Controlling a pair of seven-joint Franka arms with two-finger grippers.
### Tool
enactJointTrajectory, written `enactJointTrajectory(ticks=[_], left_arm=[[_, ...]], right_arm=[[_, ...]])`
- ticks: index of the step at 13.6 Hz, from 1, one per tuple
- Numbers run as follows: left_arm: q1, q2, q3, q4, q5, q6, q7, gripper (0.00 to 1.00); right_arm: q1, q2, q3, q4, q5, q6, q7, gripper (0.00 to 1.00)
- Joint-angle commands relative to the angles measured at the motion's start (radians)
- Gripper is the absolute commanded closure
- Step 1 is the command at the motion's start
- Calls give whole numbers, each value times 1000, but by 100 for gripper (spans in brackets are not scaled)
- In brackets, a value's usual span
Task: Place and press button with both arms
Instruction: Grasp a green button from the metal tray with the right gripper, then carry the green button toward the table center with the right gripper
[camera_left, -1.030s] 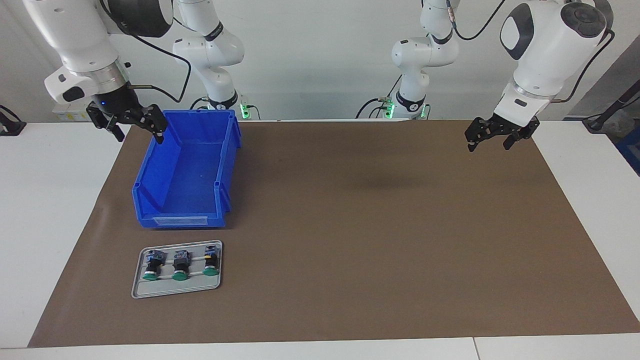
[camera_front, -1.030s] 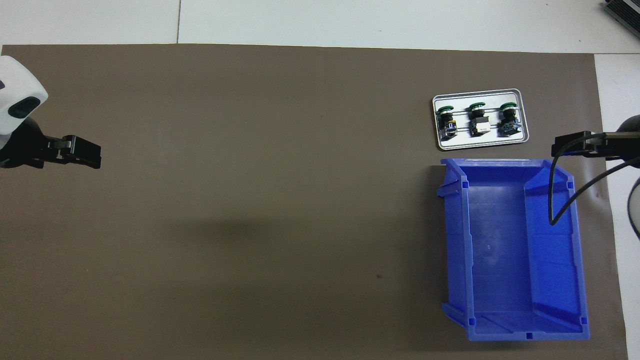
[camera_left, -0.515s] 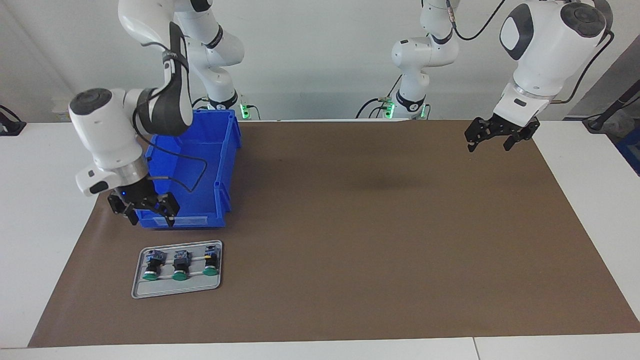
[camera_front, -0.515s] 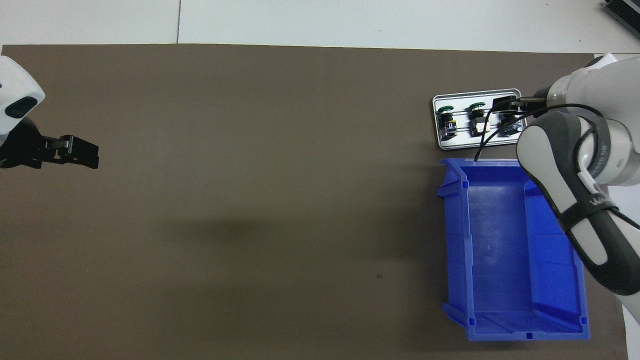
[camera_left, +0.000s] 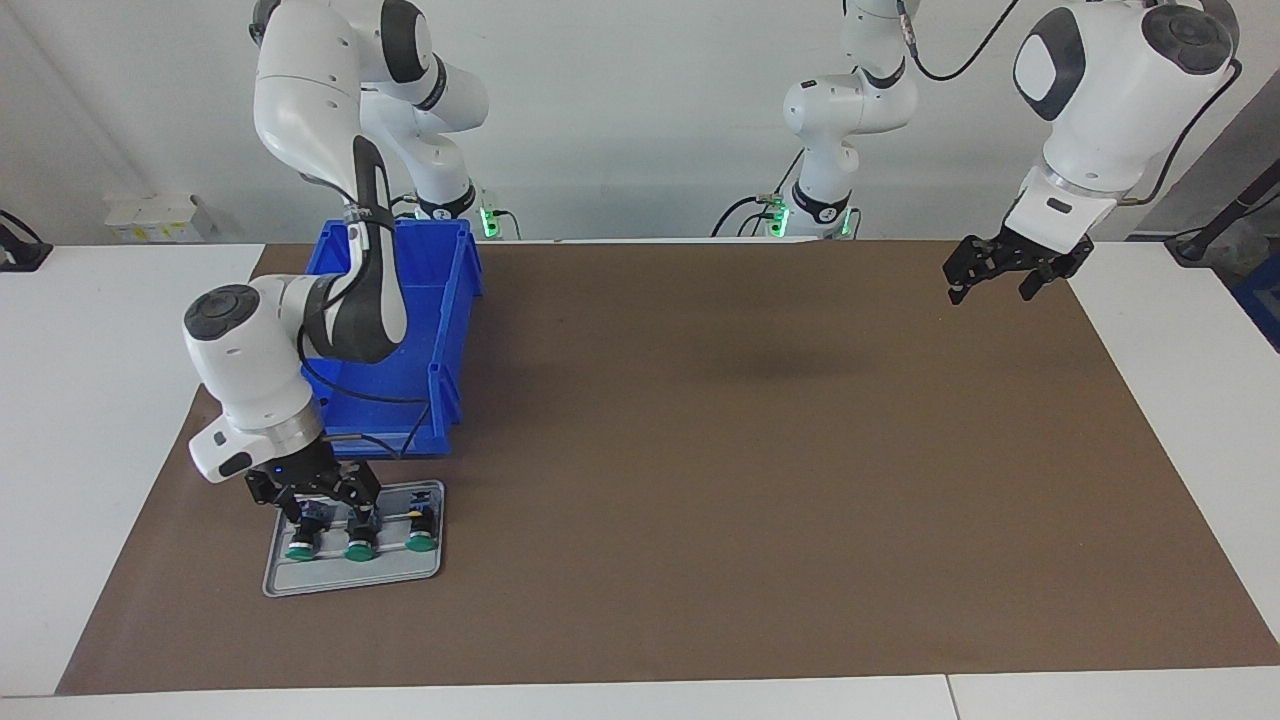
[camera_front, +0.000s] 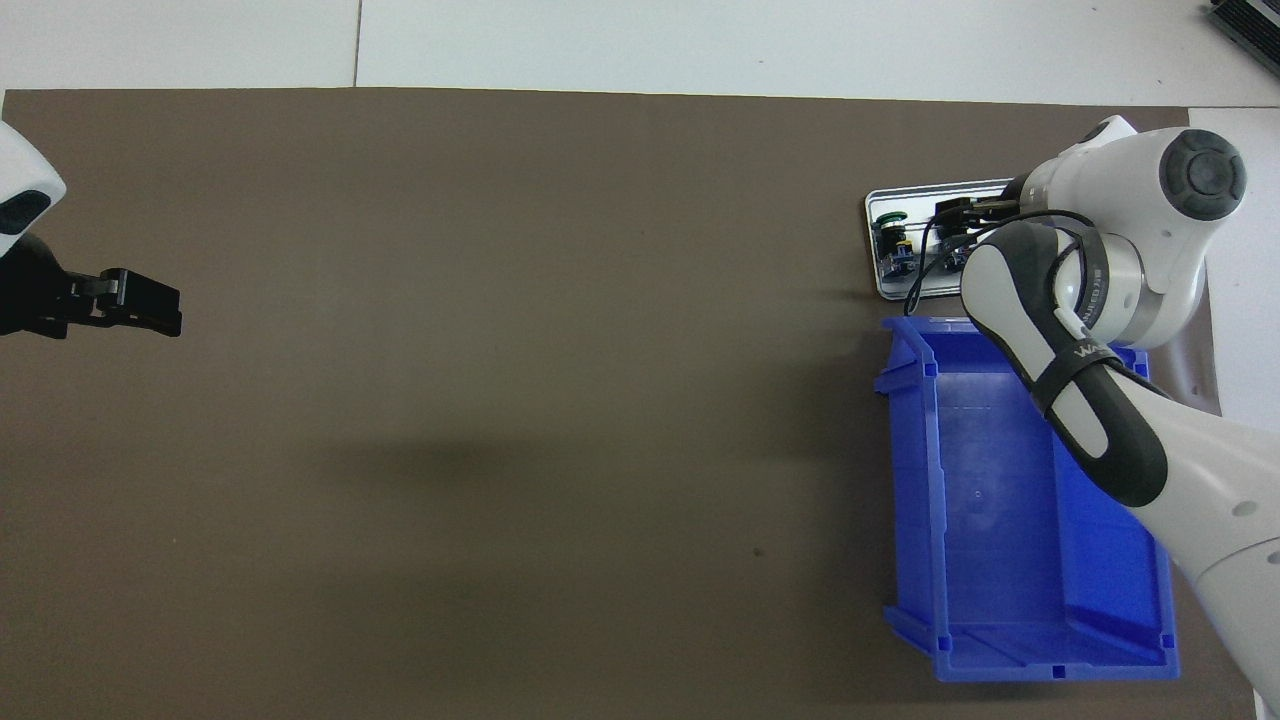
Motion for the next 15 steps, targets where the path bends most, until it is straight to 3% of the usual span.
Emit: enactJointTrajectory(ticks=[1, 6, 7, 8, 11, 15], left_arm=[[8, -19, -2, -18, -11, 8, 8, 0], [8, -19, -3, -18, -11, 8, 8, 0], [8, -19, -3, -18, -11, 6, 8, 0], [8, -19, -3, -18, -11, 6, 8, 0], [8, -19, -3, -18, -11, 8, 10, 0], [8, -19, -3, -18, -11, 8, 10, 0]], right_arm=[[8, 8, 5, 6, 41, 10, -61, 14], [0, 48, 5, -10, 41, 89, -90, 19], [-1, 48, 7, -10, 42, 87, -90, 27], [-1, 49, 7, -10, 42, 89, -93, 49], [-1, 50, 7, -13, 44, 89, -94, 100], [-13, 46, 7, 45, 84, 41, -70, 100]])
